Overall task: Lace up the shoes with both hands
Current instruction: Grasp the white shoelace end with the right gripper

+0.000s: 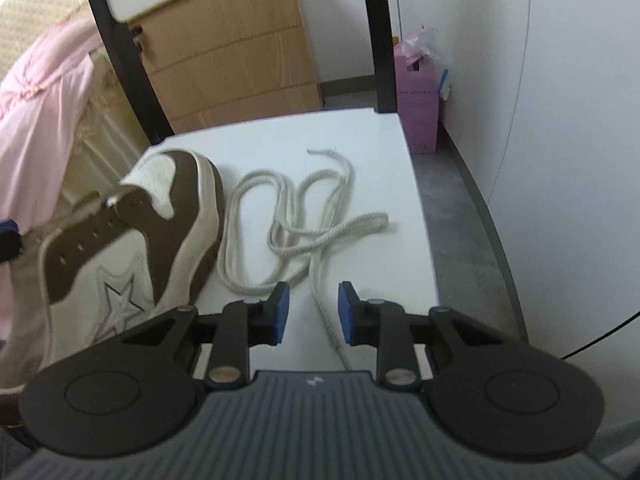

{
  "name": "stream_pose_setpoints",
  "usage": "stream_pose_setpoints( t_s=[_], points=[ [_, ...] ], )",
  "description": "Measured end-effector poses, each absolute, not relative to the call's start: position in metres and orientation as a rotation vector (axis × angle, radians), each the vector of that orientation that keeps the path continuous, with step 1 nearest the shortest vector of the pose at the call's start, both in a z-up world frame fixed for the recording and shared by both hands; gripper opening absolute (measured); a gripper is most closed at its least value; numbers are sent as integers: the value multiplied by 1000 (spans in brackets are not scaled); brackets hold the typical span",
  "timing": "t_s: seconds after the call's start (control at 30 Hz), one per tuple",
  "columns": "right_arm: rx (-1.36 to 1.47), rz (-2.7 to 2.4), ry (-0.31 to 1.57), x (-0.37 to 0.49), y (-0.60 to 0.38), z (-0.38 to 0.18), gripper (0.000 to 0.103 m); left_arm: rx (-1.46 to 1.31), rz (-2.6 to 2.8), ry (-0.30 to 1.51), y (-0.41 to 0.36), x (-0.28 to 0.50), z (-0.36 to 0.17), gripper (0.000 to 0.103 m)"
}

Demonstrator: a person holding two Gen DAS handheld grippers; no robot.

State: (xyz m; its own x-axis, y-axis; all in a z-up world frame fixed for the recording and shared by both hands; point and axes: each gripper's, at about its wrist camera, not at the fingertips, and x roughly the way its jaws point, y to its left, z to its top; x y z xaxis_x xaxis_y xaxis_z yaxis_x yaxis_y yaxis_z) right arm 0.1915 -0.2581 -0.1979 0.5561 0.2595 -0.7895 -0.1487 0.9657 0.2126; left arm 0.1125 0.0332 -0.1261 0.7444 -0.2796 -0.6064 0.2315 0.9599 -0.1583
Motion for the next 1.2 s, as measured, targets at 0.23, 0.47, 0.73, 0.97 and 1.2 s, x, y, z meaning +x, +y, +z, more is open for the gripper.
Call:
stream_pose_setpoints(
  t_s=[0.23,0.47,0.73,0.97,1.2],
  points=[
    [263,273,930,192,-266,-193,3,-91,-301,661,37,108,-124,51],
    [749,422,791,178,-285,-173,3,-94,-413,610,30,96,-118,51],
    [893,571,753,169,-266,-158,3,-60,-543,541,10,82,-112,50],
    [879,636,760,167,-252,-148,3,-94,-548,565,6,88,-115,49],
    [887,668,745,163,-251,-144,3,-121,-525,631,11,95,-121,17]
  ],
)
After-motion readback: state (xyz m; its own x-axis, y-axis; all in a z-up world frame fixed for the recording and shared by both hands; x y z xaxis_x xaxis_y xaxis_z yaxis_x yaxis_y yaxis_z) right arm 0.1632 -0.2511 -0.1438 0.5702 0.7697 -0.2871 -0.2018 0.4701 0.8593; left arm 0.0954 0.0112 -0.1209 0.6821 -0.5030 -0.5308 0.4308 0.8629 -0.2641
